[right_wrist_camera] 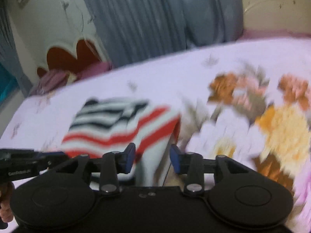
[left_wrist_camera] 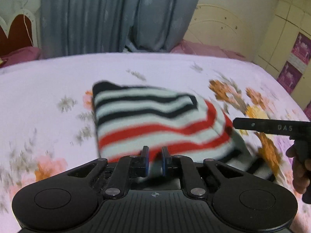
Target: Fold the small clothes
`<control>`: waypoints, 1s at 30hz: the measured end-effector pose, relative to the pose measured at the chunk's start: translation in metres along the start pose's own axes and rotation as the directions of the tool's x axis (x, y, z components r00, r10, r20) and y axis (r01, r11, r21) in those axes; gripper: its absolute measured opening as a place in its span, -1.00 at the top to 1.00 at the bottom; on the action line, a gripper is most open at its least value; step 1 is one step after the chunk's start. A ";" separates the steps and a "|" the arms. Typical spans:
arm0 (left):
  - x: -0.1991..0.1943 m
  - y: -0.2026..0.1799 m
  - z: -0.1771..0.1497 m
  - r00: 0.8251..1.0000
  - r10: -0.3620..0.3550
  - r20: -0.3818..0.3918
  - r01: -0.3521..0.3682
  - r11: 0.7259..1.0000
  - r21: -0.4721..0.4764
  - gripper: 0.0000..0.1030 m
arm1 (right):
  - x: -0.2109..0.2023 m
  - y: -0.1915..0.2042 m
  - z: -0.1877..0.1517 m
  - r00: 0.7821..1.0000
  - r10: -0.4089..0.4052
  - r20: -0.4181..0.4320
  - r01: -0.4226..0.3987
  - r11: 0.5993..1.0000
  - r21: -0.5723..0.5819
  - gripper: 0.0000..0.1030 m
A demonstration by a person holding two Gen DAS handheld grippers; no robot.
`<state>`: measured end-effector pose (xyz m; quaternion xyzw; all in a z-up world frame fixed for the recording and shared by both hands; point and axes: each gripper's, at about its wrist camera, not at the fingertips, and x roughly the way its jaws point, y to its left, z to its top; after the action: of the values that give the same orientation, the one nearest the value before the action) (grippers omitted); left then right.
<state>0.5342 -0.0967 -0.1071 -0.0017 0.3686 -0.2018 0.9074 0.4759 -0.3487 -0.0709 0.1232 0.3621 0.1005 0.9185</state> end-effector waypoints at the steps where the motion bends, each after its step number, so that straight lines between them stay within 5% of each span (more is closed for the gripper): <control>1: 0.006 0.002 0.008 1.000 -0.007 0.001 0.007 1.000 -0.003 0.78 | 0.007 -0.004 0.008 1.000 -0.008 -0.016 0.008 1.000 0.016 0.31; 3: 0.020 0.003 0.022 1.000 -0.020 0.000 0.020 1.000 -0.004 0.78 | 0.023 -0.008 0.023 1.000 -0.004 -0.029 0.005 0.999 0.034 0.40; 5: 0.039 0.005 0.030 0.999 -0.030 -0.036 0.030 1.000 -0.003 0.78 | 0.041 -0.006 0.033 0.999 0.018 -0.035 -0.017 1.000 0.016 0.79; 7: 0.061 0.009 0.028 0.994 0.001 -0.114 0.003 1.000 0.031 0.78 | 0.072 0.000 0.033 0.991 -0.020 -0.135 0.011 0.998 -0.070 1.00; 8: 0.064 0.012 0.025 0.994 -0.015 -0.107 0.019 0.999 0.030 0.78 | 0.086 0.002 0.026 0.978 -0.076 -0.194 0.054 0.992 -0.117 1.00; 13: 0.044 0.012 0.022 0.997 -0.039 -0.067 0.040 0.999 0.009 0.77 | 0.076 0.002 0.025 0.982 -0.069 -0.174 0.048 0.991 -0.121 0.93; 15: 0.022 0.000 0.015 0.998 -0.057 -0.030 0.059 0.997 0.042 0.77 | 0.056 0.005 0.023 0.989 -0.053 -0.136 0.036 0.992 -0.122 0.66; 23: -0.030 -0.026 -0.040 0.996 -0.087 -0.007 0.087 0.995 0.046 0.77 | -0.033 0.016 -0.023 0.992 0.042 -0.121 -0.057 0.991 -0.123 0.62; 27: -0.037 -0.023 -0.057 0.998 -0.066 -0.007 0.066 0.997 0.046 0.77 | -0.048 0.016 -0.042 0.988 0.062 -0.144 -0.069 0.997 -0.044 0.29; 28: -0.037 -0.021 -0.058 0.998 -0.064 -0.009 0.065 0.997 0.044 0.78 | -0.046 0.017 -0.046 0.984 0.078 -0.159 -0.083 0.996 -0.027 0.29; 30: -0.035 -0.024 -0.058 0.999 -0.047 -0.017 0.048 0.995 0.082 0.78 | -0.041 0.017 -0.052 0.982 0.090 -0.165 -0.091 0.996 -0.004 0.64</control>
<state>0.4638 -0.0971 -0.1228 0.0286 0.3664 -0.2385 0.8989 0.4095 -0.3359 -0.0764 0.1253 0.4304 0.1541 0.8805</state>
